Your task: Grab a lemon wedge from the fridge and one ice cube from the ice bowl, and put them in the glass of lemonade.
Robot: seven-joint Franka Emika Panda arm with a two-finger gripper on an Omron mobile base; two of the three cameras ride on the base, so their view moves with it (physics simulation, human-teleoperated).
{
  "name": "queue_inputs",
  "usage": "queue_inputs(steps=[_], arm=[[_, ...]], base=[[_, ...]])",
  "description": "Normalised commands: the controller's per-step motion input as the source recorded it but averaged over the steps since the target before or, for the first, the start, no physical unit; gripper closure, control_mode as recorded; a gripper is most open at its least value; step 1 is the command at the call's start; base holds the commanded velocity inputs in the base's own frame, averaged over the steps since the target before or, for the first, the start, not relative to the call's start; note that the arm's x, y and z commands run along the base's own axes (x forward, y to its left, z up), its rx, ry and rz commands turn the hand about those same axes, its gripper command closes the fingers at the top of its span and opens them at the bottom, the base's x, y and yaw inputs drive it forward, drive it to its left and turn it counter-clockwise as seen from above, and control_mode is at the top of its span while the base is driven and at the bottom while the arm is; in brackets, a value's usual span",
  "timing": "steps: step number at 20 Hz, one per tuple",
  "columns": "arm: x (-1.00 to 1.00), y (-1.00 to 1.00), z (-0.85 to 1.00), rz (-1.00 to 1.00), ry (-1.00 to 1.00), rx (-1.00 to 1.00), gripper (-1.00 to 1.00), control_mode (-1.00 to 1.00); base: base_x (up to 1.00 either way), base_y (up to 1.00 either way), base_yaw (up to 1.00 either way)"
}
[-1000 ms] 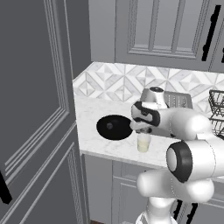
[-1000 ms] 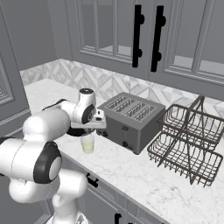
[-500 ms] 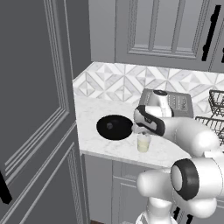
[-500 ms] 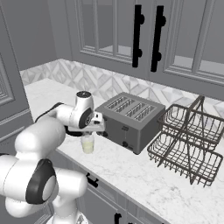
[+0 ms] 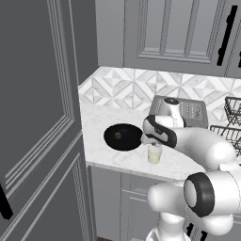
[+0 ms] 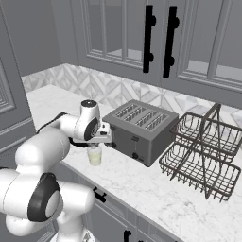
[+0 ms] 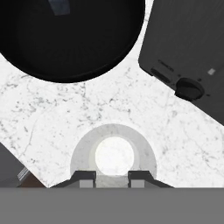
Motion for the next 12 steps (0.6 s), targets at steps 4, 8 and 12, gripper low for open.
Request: queue_inputs(steps=[4, 8, 12], arm=[[0.00, 0.00, 0.00, 0.00, 0.00, 0.00, -1.00, -1.00], [0.00, 0.00, 0.00, 0.00, 0.00, 0.00, -1.00, -1.00], [-0.05, 0.00, 0.04, 0.00, -0.01, 0.01, -1.00, -1.00]], base=[[0.00, 0.00, 0.00], [0.00, 0.00, 0.00], [0.00, 0.00, 0.00]])
